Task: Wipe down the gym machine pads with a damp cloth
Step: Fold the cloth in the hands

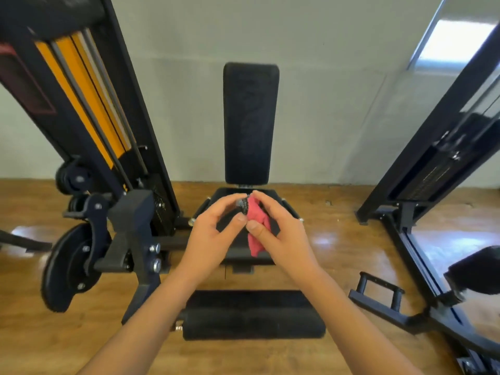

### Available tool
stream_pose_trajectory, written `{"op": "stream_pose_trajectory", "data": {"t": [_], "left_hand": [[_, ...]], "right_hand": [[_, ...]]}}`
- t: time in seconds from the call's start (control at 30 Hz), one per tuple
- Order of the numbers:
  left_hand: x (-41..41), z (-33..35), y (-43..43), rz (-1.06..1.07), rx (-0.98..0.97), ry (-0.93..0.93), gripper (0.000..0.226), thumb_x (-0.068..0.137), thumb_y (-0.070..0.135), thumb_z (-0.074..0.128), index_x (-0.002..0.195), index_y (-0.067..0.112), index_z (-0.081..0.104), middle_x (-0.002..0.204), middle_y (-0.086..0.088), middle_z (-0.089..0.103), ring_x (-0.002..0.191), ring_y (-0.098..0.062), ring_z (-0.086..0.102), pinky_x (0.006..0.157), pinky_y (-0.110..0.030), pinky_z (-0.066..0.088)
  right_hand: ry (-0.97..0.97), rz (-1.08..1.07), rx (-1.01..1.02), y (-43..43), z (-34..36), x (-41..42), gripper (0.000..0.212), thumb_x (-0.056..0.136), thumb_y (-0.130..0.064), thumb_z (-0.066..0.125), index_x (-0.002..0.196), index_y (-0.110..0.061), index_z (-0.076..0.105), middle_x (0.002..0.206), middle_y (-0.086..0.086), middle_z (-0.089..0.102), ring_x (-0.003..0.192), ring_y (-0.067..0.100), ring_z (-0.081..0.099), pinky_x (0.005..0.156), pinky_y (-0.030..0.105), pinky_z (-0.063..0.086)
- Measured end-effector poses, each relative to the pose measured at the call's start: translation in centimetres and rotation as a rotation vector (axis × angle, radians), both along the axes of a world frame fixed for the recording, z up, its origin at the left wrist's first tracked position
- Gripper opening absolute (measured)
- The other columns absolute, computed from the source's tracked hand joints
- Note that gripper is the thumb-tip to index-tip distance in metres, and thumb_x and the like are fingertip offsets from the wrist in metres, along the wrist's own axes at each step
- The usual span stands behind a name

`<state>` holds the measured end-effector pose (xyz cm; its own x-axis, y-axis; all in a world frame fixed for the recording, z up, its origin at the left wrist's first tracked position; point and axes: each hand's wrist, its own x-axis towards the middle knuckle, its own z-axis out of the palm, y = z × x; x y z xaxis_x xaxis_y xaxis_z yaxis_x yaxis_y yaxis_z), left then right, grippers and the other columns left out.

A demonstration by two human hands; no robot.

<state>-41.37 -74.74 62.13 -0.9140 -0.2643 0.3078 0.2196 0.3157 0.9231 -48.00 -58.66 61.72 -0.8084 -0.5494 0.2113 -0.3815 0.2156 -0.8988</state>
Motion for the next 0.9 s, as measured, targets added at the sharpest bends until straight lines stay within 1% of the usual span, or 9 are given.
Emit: {"op": "stream_pose_trajectory", "data": {"t": [0.07,0.13,0.27,0.4,0.53,0.6,0.67,0.77,0.9], "left_hand": [[-0.2,2.7,-0.2,0.001,0.015,0.031,0.033,0.101,0.017,0.063,0.122,0.042,0.066,0.121,0.014,0.070,0.120,-0.010,0.063,0.101,-0.023,0.050],[-0.4,4.9,-0.3,0.008,0.027,0.050,0.030,0.100,0.013,0.063,0.115,0.039,0.069,0.114,0.013,0.072,0.115,-0.010,0.065,0.098,-0.021,0.050],[-0.4,9.2,-1.0,0.042,0.002,0.097,0.024,0.099,0.013,0.063,0.109,0.034,0.070,0.105,0.014,0.073,0.106,-0.008,0.067,0.090,-0.014,0.049],[-0.4,13.0,-1.6,0.032,0.013,0.132,0.019,0.100,0.008,0.061,0.109,0.022,0.070,0.101,0.014,0.075,0.097,-0.002,0.069,0.080,-0.009,0.048],[-0.3,16.5,-1.7,0.037,-0.011,0.193,0.014,0.102,0.013,0.059,0.108,0.022,0.068,0.099,0.015,0.074,0.093,-0.001,0.069,0.077,-0.007,0.047],[-0.4,18.1,-2.0,0.048,-0.018,0.218,0.012,0.102,0.015,0.058,0.109,0.021,0.066,0.098,0.013,0.072,0.092,-0.003,0.069,0.075,-0.008,0.048],[-0.4,19.5,-2.5,0.066,-0.021,0.245,0.011,0.103,0.016,0.057,0.109,0.020,0.065,0.099,0.006,0.072,0.088,-0.004,0.069,0.072,-0.009,0.050],[-0.3,21.1,-3.0,0.077,-0.016,0.270,0.012,0.104,0.017,0.056,0.110,0.019,0.065,0.100,-0.005,0.070,0.088,-0.012,0.069,0.072,-0.016,0.053],[-0.1,21.8,-3.6,0.089,-0.013,0.255,0.010,0.103,0.023,0.056,0.108,0.023,0.065,0.100,-0.008,0.068,0.086,-0.021,0.070,0.076,-0.034,0.060]], "right_hand": [[0.035,-0.009,0.008,0.1,2.9,-0.3,0.057,0.096,-0.033,0.070,0.147,-0.044,0.048,0.135,-0.028,0.058,0.127,-0.006,0.052,0.100,0.016,0.049],[0.075,-0.010,0.032,0.1,5.5,-0.5,0.058,0.093,-0.034,0.074,0.145,-0.046,0.050,0.131,-0.030,0.059,0.124,-0.008,0.053,0.094,0.008,0.046],[0.107,0.012,0.046,-0.4,9.8,-0.5,0.058,0.090,-0.037,0.077,0.139,-0.054,0.050,0.127,-0.024,0.061,0.117,-0.004,0.058,0.090,0.018,0.054],[0.161,0.038,0.001,-0.9,13.2,-0.1,0.062,0.087,-0.031,0.079,0.138,-0.051,0.050,0.128,-0.027,0.058,0.118,0.000,0.058,0.093,0.018,0.053],[0.263,0.028,-0.014,-1.4,17.2,0.2,0.062,0.077,-0.043,0.076,0.131,-0.058,0.049,0.123,-0.026,0.054,0.115,0.000,0.056,0.087,0.012,0.049],[0.269,0.044,-0.078,-1.6,19.1,0.2,0.061,0.075,-0.046,0.078,0.129,-0.058,0.051,0.123,-0.026,0.056,0.115,0.000,0.057,0.086,0.009,0.047],[0.264,0.055,-0.172,-1.8,20.9,0.2,0.056,0.075,-0.046,0.079,0.125,-0.057,0.057,0.120,-0.021,0.061,0.112,0.004,0.061,0.086,0.012,0.049],[0.237,0.073,-0.315,-2.1,22.5,0.3,0.040,0.083,-0.029,0.080,0.116,-0.049,0.069,0.112,-0.008,0.070,0.104,0.013,0.068,0.083,0.024,0.056],[0.247,0.005,-0.410,-1.9,23.4,0.4,0.038,0.089,-0.005,0.077,0.105,-0.040,0.075,0.106,-0.007,0.073,0.101,0.016,0.071,0.080,0.029,0.060]]}}
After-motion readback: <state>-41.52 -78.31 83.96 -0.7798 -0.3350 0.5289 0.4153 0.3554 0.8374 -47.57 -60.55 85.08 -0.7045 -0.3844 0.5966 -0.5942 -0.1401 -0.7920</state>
